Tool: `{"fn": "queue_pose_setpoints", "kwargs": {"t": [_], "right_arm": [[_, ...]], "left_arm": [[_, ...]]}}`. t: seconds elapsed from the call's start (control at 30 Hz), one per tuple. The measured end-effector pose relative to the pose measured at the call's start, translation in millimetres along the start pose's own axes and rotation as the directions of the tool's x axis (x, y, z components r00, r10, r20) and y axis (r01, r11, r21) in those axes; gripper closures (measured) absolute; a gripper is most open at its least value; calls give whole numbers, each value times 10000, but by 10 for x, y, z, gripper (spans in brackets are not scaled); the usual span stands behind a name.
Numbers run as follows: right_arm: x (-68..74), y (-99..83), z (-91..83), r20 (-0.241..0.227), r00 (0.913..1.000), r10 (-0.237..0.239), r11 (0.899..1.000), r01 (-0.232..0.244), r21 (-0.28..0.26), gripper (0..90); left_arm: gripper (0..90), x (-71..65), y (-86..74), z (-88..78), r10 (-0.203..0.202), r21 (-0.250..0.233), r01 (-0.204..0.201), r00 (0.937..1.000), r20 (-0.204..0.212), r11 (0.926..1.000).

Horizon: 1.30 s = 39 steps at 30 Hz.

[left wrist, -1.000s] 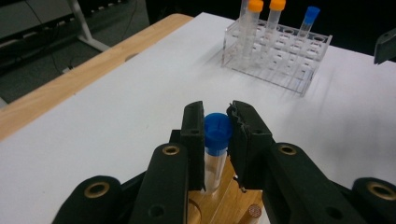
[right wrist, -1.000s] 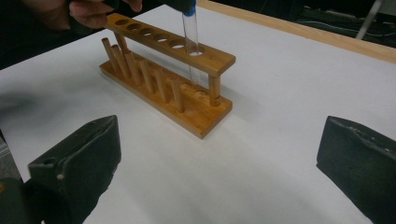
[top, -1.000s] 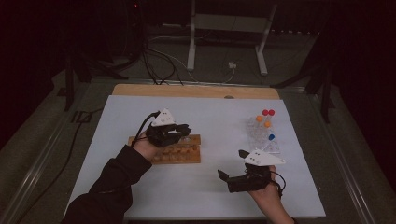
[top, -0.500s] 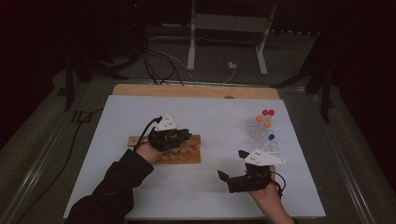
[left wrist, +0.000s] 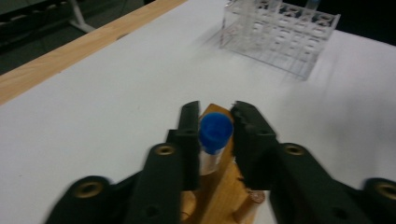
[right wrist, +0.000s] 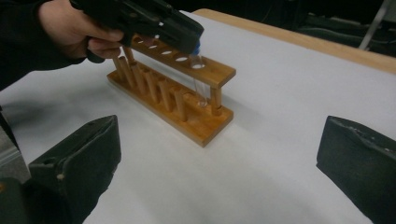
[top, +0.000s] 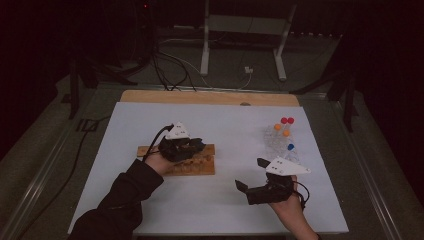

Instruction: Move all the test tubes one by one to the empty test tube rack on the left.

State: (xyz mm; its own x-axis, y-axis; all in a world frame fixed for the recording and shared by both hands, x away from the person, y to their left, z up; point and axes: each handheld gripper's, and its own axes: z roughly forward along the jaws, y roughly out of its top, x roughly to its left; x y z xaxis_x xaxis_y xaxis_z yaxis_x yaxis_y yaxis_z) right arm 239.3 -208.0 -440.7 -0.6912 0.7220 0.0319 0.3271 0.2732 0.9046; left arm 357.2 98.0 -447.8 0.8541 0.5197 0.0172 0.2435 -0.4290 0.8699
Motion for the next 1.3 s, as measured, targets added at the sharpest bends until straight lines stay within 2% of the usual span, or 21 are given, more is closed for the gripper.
{"fn": "queue_pose_setpoints", "kwargs": {"t": [0.1,0.17,0.33,0.47,0.53,0.6,0.77,0.9,1.1,1.13,1.17,1.2,1.23,1.3], "right_arm": [[-35,45,-40,32,10000,-58,9999,58,-107,0],[-77,75,-71,125,9999,-12,9996,15,-269,0],[-181,164,-162,410,9991,49,9983,-25,-589,0],[-288,243,-224,640,9979,102,9967,-50,-810,0],[-337,274,-246,953,9954,116,9962,-33,-866,0],[-395,292,-271,1029,9944,234,9955,-137,-939,0],[-554,277,-317,1377,9892,509,9954,-391,-873,0],[-688,235,-349,1775,9813,751,9950,-621,-777,0],[-900,157,-446,2585,9600,1075,9931,-911,-744,11],[-964,126,-485,2835,9515,1198,9917,-1015,-783,33],[-964,126,-485,2835,9515,1198,9917,-1015,-783,33],[-1025,91,-506,2946,9455,1390,9897,-1223,-745,45],[-1025,91,-506,2946,9455,1390,9897,-1223,-745,45],[-1088,49,-514,3061,9397,1523,9881,-1387,-660,59]], "left_arm": [[608,-17,22,-91,1,-204,2,9999,128,9998],[505,-27,36,-159,-33,-338,40,9998,195,9994],[341,-78,44,-344,67,-498,-50,9994,343,9987],[188,-150,15,-465,108,-553,-76,9982,585,9984],[159,-195,-24,-522,85,-590,-47,9979,645,9982],[102,-226,-63,-561,33,-605,16,9967,814,9982],[48,-315,-199,-638,3,-669,62,9952,976,9977],[33,-379,-304,-688,-19,-728,98,9941,1083,9973],[33,-443,-413,-746,-73,-710,153,9937,1116,9974],[33,-442,-426,-753,-134,-724,221,9928,1192,9971],[33,-444,-439,-759,-180,-725,267,9929,1173,9970],[33,-444,-452,-763,-180,-715,262,9936,1119,9971],[33,-441,-465,-768,-201,-710,285,9931,1159,9971],[33,-433,-483,-781,-278,-718,360,9934,1116,9968]]}}
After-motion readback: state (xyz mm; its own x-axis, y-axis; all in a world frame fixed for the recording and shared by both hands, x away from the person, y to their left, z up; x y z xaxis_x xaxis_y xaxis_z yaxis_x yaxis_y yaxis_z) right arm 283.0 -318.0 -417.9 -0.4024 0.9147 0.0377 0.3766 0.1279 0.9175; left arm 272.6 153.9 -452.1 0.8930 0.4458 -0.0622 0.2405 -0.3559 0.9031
